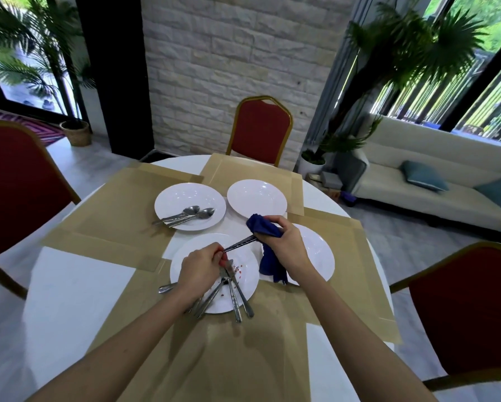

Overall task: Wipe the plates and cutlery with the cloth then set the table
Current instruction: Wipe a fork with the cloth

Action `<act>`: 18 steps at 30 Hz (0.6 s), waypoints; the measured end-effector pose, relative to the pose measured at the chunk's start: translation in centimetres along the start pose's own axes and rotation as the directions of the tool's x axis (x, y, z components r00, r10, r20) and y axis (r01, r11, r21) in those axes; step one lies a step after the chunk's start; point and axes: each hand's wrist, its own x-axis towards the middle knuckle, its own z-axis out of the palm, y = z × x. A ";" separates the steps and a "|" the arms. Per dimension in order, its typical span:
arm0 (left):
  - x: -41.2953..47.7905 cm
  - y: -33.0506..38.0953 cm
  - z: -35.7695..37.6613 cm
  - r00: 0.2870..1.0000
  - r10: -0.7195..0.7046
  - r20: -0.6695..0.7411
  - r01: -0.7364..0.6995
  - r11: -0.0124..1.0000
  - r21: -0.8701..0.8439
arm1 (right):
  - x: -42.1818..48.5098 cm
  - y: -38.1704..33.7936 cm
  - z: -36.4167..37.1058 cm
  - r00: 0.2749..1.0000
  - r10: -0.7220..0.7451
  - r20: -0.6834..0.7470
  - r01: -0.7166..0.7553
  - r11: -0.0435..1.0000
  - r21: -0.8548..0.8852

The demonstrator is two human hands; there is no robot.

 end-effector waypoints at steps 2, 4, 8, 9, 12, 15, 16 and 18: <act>0.3 -0.4 -0.1 0.998 0.010 -0.063 -0.001 0.989 0.149 | -0.3 0.3 0.2 1.000 -0.009 -0.018 0.008 1.000 -0.027; -0.1 0.0 0.0 0.980 0.026 -0.197 0.022 0.971 0.237 | -0.6 0.6 0.8 0.994 -0.039 -0.099 0.035 0.998 -0.045; -1.2 1.7 -0.2 0.936 -0.177 -0.305 0.155 0.983 -0.097 | -0.7 0.9 2.2 0.970 -0.073 -0.230 0.073 0.997 -0.010; -1.0 2.2 -0.4 0.941 -0.312 -0.129 0.265 0.920 -0.289 | -0.7 1.0 2.4 0.971 -0.083 -0.222 0.087 0.996 0.009; 0.7 3.0 -0.8 0.827 -0.428 0.365 0.552 0.493 -0.672 | -0.9 1.3 3.2 0.988 -0.119 -0.101 0.121 0.993 0.014; 3.2 2.5 -1.2 0.761 -0.411 0.502 0.611 0.194 -0.768 | -1.2 2.3 4.2 0.993 -0.117 0.010 0.117 0.992 0.042; 4.1 2.2 -1.5 0.748 -0.425 0.509 0.620 0.173 -0.766 | -1.1 2.7 4.5 0.996 -0.092 0.008 0.091 0.992 0.090; 6.1 1.4 -2.0 0.728 -0.474 0.495 0.649 0.246 -0.720 | -0.3 3.3 4.7 0.993 0.115 -0.030 -0.099 0.940 0.326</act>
